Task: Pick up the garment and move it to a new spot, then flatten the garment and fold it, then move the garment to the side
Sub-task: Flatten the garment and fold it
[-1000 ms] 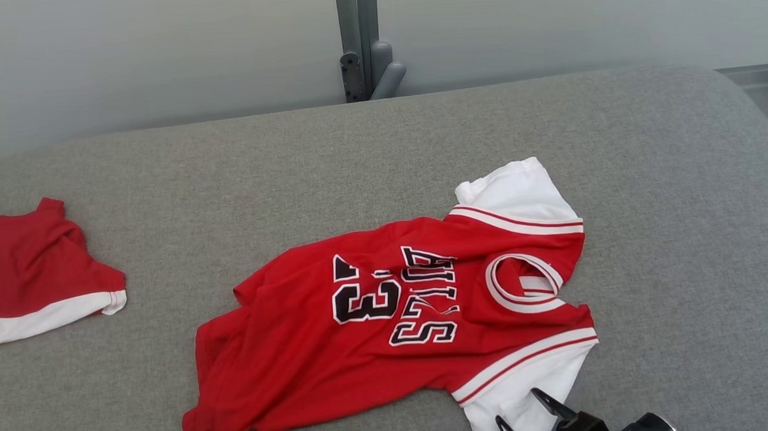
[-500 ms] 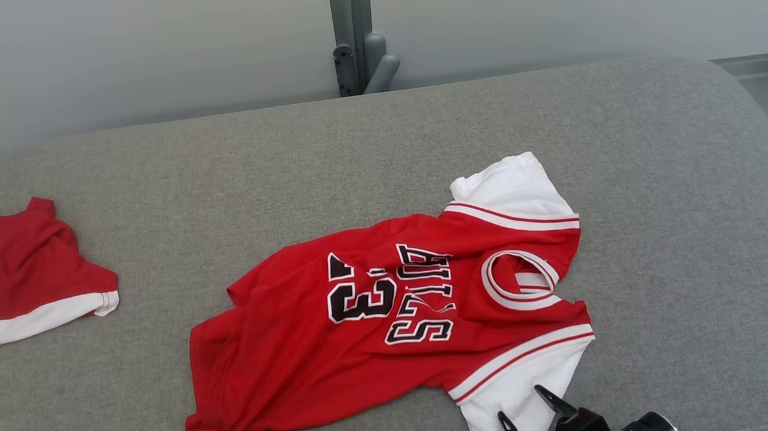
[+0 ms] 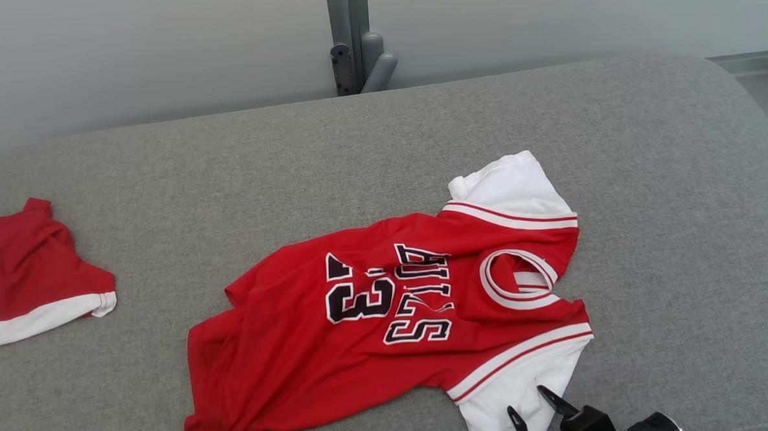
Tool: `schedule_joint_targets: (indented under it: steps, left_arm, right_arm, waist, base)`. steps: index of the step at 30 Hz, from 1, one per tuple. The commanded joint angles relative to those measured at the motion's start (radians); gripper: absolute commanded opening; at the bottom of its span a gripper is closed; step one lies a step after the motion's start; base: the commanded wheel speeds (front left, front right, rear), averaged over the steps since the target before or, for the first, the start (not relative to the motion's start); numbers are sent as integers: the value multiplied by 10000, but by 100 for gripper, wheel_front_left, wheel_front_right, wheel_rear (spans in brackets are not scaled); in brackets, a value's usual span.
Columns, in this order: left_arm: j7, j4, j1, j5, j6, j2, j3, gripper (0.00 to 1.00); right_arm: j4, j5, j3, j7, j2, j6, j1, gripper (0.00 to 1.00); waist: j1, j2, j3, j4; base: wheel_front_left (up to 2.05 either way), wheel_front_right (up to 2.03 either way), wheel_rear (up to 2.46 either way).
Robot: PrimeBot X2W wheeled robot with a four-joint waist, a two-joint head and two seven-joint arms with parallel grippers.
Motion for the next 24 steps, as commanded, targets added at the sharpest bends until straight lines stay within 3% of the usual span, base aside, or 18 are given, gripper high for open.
schedule_joint_targets:
  steps: [1,3,5,24]
  left_arm:
    - [40,163,-29,-90,80,85,-23,100]
    - [53,178,-16,-103,97,110,-37,100]
    - [6,142,36,-128,133,129,0,100]
    - [136,-791,665,-549,599,685,570,100]
  right_arm:
    - [-2,-59,-20,-29,27,-15,53,78]
    - [7,-69,-36,-31,40,-15,73,82]
    - [-41,-94,-91,-30,42,-15,94,100]
    - [-32,-117,-281,-30,66,-15,334,100]
  waist:
    - [0,117,0,5]
    - [0,117,10,7]
    - [0,117,13,2]
    - [0,117,-29,-28]
  base:
    - [0,0,0]
    - [0,0,0]
    - [0,0,0]
    - [0,0,0]
